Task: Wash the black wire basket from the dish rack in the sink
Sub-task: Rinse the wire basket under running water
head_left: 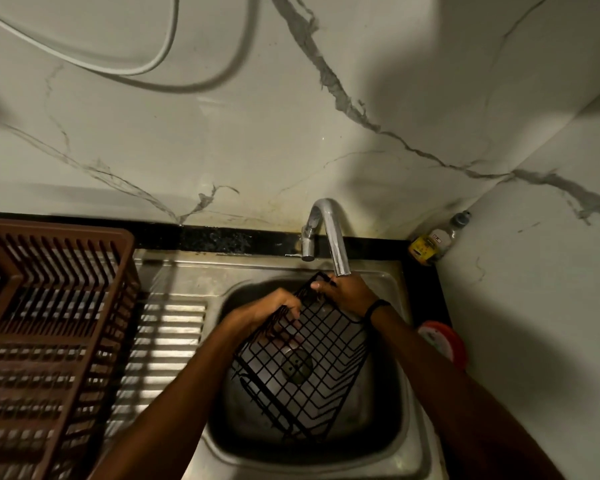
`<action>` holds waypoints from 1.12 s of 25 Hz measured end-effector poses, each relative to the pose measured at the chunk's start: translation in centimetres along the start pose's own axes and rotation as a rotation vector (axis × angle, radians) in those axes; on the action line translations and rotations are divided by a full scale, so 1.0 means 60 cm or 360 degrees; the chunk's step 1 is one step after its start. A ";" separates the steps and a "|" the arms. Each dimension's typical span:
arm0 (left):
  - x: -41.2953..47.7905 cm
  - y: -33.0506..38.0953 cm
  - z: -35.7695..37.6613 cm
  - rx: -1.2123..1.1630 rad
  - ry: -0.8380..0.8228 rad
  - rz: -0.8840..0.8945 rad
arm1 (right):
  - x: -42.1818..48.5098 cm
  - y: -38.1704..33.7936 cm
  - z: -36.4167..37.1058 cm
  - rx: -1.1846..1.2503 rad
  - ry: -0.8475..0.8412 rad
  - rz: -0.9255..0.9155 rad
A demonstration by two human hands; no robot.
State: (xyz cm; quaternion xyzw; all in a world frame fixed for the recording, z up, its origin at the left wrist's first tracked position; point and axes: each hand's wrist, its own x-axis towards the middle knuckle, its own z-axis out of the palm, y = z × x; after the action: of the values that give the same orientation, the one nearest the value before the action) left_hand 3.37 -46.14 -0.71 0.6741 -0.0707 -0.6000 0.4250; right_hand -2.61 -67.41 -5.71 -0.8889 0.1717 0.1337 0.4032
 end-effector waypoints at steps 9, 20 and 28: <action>-0.003 -0.009 -0.006 -0.0098 0.0334 -0.0045 | -0.034 0.094 0.042 -0.1515 0.0079 -0.1272; -0.002 0.025 0.003 0.0191 0.0519 0.0227 | 0.007 0.054 -0.009 -0.2038 -0.0312 -0.1051; -0.008 0.028 0.003 0.0362 0.0541 0.0248 | -0.010 0.042 -0.012 -0.2082 -0.0126 -0.1029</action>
State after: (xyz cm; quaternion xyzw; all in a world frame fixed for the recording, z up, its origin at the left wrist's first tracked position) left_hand 3.79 -46.97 0.78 0.8017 -0.1172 -0.4310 0.3972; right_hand -4.12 -69.42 -6.72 -0.9487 -0.2290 0.1151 -0.1850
